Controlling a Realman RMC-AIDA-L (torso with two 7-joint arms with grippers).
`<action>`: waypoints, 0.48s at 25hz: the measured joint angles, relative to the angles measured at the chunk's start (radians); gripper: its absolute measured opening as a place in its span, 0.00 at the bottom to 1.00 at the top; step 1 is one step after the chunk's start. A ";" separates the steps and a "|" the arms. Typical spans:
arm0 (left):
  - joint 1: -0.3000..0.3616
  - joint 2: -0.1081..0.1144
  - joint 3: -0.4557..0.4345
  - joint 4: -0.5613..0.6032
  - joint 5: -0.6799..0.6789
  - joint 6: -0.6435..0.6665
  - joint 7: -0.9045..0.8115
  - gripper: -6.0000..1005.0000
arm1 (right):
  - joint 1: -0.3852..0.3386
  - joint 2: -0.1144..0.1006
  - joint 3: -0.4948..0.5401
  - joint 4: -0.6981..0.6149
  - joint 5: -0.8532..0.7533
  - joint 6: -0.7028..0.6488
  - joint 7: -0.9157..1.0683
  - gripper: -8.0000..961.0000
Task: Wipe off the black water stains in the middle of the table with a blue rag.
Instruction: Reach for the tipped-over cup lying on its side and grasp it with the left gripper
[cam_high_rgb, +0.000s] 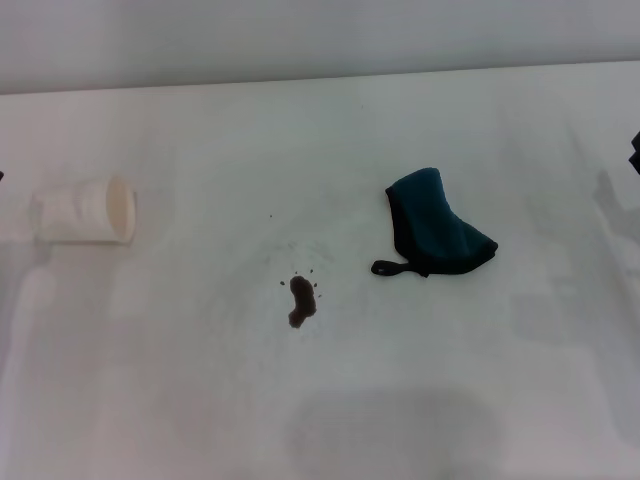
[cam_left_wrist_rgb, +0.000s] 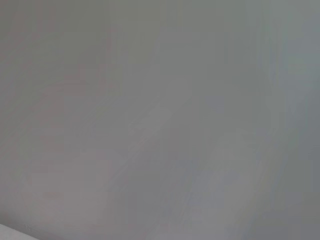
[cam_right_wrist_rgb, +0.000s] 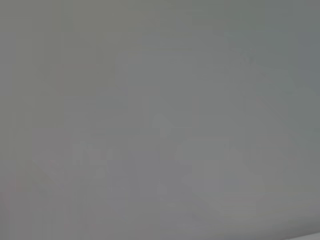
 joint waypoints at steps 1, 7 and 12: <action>0.000 0.000 0.000 0.005 -0.004 -0.001 0.000 0.89 | 0.000 0.000 0.000 -0.003 0.000 0.000 0.000 0.91; -0.013 0.005 0.001 0.025 -0.023 -0.012 -0.002 0.88 | -0.002 0.000 0.001 -0.015 0.002 0.003 0.000 0.91; -0.043 0.012 0.009 0.022 -0.004 -0.010 -0.021 0.88 | -0.002 0.000 0.001 -0.019 0.004 0.011 0.020 0.91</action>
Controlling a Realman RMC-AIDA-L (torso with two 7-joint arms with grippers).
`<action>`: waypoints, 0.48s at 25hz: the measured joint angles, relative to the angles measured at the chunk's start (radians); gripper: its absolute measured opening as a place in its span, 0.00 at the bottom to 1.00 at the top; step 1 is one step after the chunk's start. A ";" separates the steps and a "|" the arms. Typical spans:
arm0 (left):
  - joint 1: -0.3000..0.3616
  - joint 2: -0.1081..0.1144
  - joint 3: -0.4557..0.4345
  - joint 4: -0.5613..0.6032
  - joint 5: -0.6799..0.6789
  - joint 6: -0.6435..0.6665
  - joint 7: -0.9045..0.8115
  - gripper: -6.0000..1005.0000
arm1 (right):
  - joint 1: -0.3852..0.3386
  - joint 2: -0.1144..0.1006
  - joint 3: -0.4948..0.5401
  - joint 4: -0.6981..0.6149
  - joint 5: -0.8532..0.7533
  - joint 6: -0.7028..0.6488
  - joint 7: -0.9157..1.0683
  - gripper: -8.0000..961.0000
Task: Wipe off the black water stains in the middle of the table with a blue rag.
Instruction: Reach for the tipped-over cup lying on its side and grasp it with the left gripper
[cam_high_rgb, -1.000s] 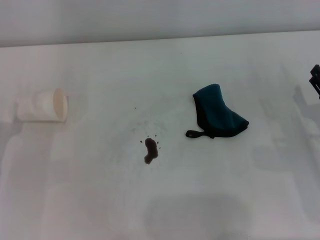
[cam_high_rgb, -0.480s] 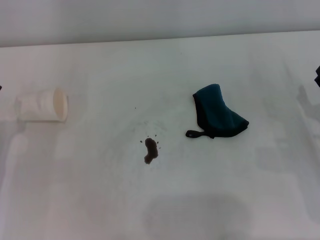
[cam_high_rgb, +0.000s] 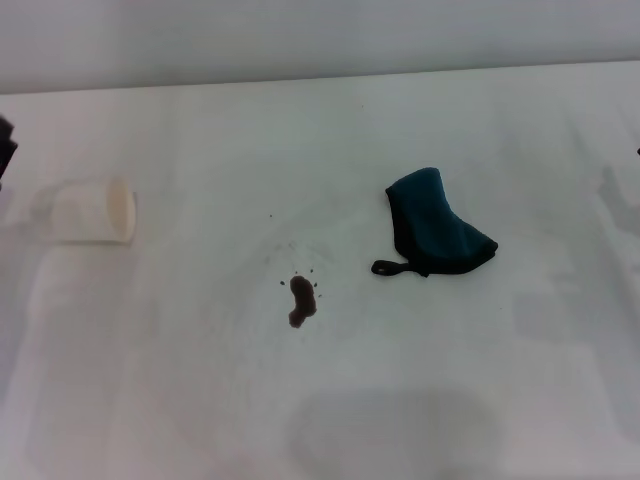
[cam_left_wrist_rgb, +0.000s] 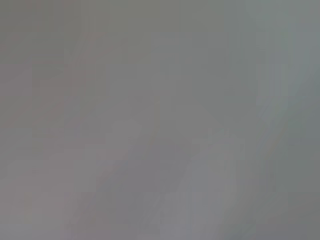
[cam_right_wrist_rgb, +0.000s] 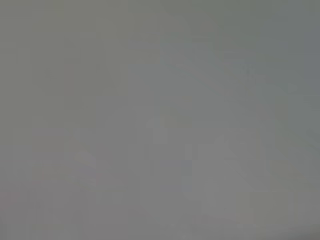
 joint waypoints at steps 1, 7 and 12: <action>0.000 0.000 0.000 0.000 0.000 0.000 0.000 0.88 | 0.000 0.000 0.000 -0.001 0.000 0.000 0.007 0.91; -0.148 0.085 0.002 -0.087 0.251 0.015 -0.287 0.88 | 0.006 0.000 0.000 -0.004 -0.002 0.000 0.021 0.91; -0.283 0.184 0.004 -0.224 0.498 0.063 -0.649 0.88 | 0.011 0.000 0.000 -0.006 -0.004 0.000 0.022 0.91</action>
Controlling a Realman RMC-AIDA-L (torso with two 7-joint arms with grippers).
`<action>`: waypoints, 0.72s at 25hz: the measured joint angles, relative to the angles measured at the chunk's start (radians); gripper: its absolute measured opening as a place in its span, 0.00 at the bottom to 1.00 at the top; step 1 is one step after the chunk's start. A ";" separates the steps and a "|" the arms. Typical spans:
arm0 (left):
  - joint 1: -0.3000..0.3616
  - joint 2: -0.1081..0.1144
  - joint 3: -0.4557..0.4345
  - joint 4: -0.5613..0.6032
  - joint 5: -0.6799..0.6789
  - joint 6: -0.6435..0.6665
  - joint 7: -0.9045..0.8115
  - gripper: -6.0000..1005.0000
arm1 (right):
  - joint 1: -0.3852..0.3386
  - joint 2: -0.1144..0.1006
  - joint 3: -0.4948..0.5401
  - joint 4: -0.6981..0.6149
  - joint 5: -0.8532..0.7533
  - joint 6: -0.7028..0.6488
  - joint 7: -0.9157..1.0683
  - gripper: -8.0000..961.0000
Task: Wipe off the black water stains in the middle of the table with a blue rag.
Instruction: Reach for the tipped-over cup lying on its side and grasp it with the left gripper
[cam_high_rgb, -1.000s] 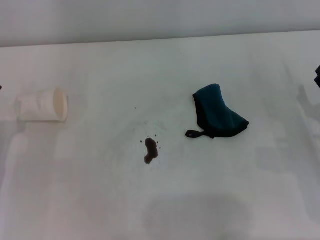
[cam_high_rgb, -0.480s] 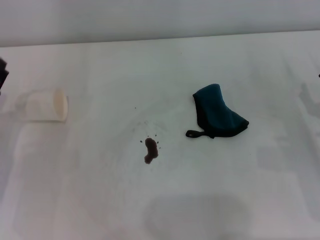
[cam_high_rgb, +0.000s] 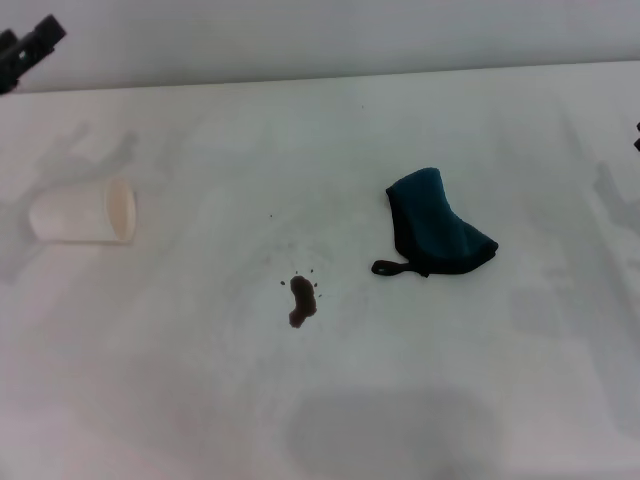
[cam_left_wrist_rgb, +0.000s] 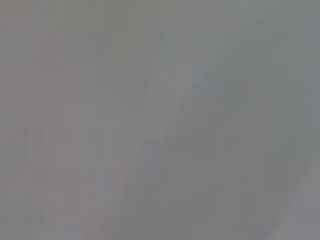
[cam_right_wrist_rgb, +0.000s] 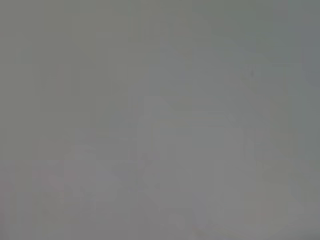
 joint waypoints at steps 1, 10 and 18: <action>-0.026 0.012 0.010 -0.045 0.037 0.029 -0.045 0.88 | 0.002 0.001 -0.001 0.000 0.000 -0.001 0.000 0.91; -0.216 0.011 0.299 -0.603 0.195 0.333 -0.234 0.89 | 0.022 0.008 -0.007 0.020 0.000 -0.006 0.000 0.91; -0.320 0.045 0.297 -0.833 0.431 0.558 -0.066 0.89 | 0.026 0.011 0.000 0.047 0.000 -0.007 0.000 0.91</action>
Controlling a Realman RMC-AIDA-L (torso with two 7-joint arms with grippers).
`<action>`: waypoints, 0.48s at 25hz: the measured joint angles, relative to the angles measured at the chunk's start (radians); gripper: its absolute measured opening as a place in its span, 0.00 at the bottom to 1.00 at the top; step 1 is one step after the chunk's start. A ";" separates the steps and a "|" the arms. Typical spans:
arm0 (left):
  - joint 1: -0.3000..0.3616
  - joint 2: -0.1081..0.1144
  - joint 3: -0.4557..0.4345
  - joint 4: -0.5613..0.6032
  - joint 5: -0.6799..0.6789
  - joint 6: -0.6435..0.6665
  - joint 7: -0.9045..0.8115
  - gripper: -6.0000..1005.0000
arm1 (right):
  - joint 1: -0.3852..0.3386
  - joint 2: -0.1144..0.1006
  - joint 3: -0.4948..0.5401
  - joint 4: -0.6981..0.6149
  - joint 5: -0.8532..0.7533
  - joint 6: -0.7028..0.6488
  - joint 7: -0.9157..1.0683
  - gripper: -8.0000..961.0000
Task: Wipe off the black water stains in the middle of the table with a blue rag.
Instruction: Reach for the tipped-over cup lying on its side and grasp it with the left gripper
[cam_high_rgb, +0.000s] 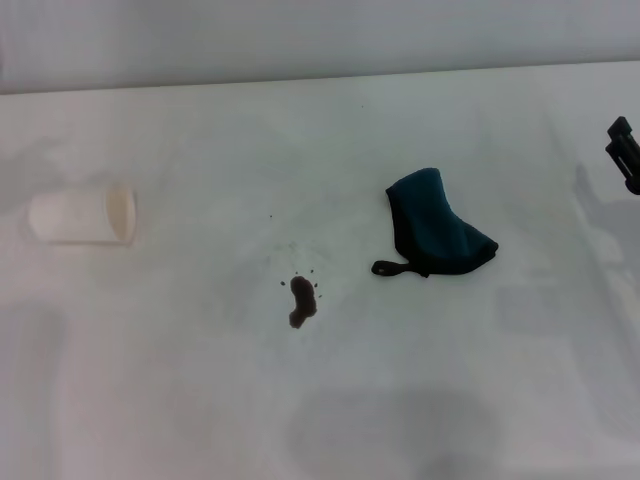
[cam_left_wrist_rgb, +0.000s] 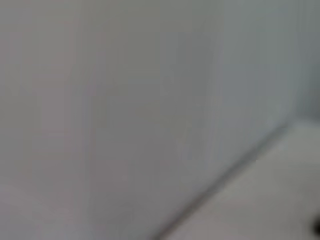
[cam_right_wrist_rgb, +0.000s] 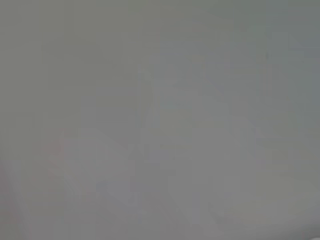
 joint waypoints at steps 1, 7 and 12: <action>-0.021 0.002 0.000 -0.011 0.081 0.018 0.053 0.89 | 0.001 0.001 0.000 0.005 0.000 0.000 0.000 0.91; -0.099 0.005 0.000 -0.034 0.339 0.038 0.236 0.89 | 0.004 0.001 0.001 0.031 0.000 -0.002 0.000 0.91; -0.139 -0.009 -0.001 -0.042 0.434 -0.002 0.336 0.89 | 0.004 0.001 0.002 0.044 0.000 -0.002 0.000 0.91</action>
